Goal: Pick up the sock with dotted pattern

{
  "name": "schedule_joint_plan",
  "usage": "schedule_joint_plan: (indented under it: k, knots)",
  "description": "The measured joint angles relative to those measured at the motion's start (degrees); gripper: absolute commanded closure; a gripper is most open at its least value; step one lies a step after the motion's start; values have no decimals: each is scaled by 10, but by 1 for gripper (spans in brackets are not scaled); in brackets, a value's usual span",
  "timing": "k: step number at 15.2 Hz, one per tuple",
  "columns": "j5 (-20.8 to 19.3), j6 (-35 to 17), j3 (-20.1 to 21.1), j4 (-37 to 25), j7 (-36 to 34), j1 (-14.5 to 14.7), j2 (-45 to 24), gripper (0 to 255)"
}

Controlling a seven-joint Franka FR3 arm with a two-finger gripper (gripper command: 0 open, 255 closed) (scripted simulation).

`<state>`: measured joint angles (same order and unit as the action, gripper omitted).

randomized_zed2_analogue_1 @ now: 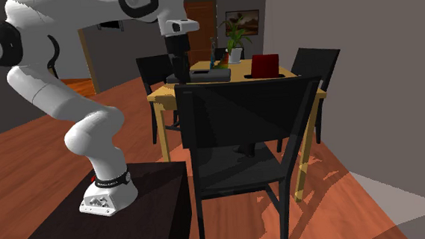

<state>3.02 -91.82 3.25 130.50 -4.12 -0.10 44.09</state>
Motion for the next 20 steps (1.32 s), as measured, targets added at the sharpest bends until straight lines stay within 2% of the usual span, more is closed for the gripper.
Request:
schedule_joint_plan:
  k: [2, 5, 7, 11, 14, 20]
  knots:
    - [0, -5, -3, -4, 6, 1, -11, 0]
    - [4, -25, -7, -29, 30, 10, -67, 0]
    - [7, -12, -12, -49, 49, 17, -94, 0]
    - [18, -68, -13, -90, 89, 30, -198, 0]
    - [27, -89, -14, -137, 120, 38, -278, 0]
    - [38, -87, -10, -249, 171, 49, -427, 0]
